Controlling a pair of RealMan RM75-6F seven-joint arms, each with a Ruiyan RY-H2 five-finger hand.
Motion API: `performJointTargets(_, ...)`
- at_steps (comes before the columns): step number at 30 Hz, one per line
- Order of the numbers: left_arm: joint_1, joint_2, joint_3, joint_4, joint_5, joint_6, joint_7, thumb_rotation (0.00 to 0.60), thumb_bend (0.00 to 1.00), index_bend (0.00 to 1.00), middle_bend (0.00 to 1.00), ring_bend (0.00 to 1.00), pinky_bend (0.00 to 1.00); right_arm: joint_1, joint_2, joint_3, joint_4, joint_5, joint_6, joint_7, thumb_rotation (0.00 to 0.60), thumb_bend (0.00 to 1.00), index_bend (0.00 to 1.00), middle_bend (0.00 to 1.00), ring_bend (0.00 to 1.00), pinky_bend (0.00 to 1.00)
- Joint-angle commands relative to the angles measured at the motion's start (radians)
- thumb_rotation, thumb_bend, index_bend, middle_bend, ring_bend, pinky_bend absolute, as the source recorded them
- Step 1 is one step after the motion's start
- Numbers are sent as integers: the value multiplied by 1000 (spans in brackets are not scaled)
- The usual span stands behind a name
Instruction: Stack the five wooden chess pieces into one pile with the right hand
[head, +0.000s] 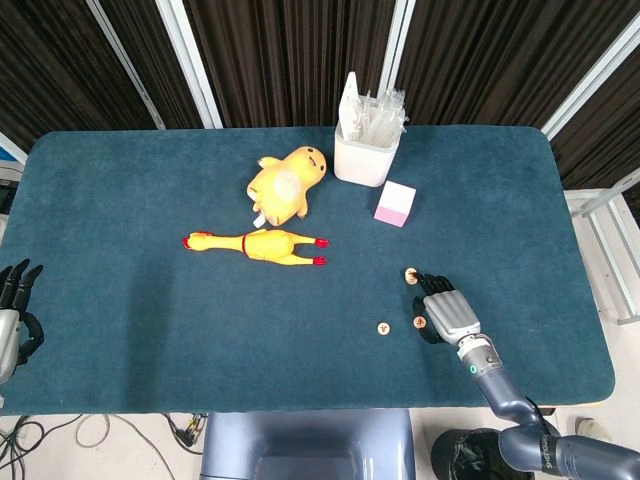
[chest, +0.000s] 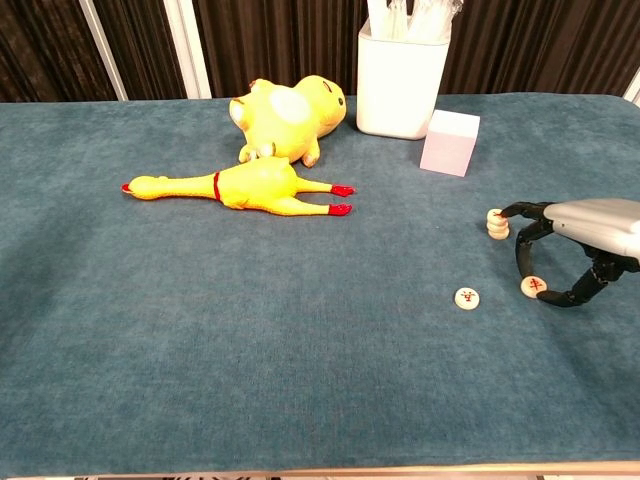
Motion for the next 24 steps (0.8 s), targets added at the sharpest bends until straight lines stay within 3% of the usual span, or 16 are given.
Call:
performJointTargets(1,0,0,0,0,0,0,-1,600,824,101,0,0,11,-1,5,2,-6,-3,4,0,600,404,544,55,24,84)
performJointTargets(17,0,0,-1,0,-1,1,3,600,824,103,0,0,11,-7,49,13,-45,-10,27,-1,600,405,544,55,23,86)
performJointTargets(24,0,0,0,-1,0,1,1,600,824,103,0,0,11,18,113,63,-110,29,22,-22,600,405,544,56,24,86)
